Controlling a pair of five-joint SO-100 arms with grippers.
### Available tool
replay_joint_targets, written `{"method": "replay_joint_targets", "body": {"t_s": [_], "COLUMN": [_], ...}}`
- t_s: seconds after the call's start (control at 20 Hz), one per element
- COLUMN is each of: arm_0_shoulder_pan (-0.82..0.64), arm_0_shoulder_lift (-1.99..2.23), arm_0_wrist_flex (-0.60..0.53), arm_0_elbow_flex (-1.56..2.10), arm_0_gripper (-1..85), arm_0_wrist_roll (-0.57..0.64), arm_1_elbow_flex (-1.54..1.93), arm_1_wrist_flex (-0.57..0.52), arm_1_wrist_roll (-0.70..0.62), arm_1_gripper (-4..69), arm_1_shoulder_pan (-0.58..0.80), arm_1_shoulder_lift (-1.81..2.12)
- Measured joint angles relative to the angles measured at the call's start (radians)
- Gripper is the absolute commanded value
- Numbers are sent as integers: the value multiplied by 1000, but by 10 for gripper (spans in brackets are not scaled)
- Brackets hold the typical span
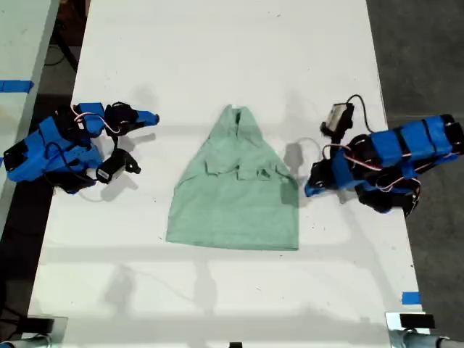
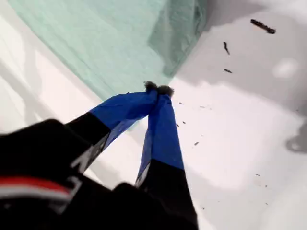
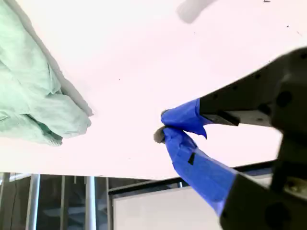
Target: Fold t shirt
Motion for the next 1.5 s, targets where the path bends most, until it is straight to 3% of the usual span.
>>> {"method": "replay_joint_targets", "body": {"t_s": [0.1, 0.3, 0.65, 1.05, 1.15, 1.25, 1.4, 1.5], "arm_0_shoulder_pan": [0, 0, 0, 0, 0, 0, 0, 0], "arm_0_shoulder_lift": [0, 0, 0, 0, 0, 0, 0, 0], "arm_0_wrist_flex": [0, 0, 2, 2, 2, 2, 2, 2], "arm_0_elbow_flex": [0, 0, 0, 0, 0, 0, 0, 0], "arm_0_gripper": [-4, -4, -4, -4, -4, -4, -4, -4], "arm_0_wrist_roll": [0, 0, 0, 0, 0, 0, 0, 0], "arm_1_elbow_flex": [-81, -84, 0, 101, 124, 132, 132, 101], "arm_1_wrist_flex": [-49, -28, -115, -327, -399, -453, -502, -460], "arm_1_wrist_roll": [-2, -9, -20, -41, -20, 6, 44, 83], "arm_1_gripper": [-2, 76, 80, 94, 85, -14, -13, -13], "arm_1_shoulder_pan": [-38, -9, -3, -35, -64, -87, -109, -110], "arm_1_shoulder_lift": [-213, -262, -281, -287, -308, -336, -387, -403]}}
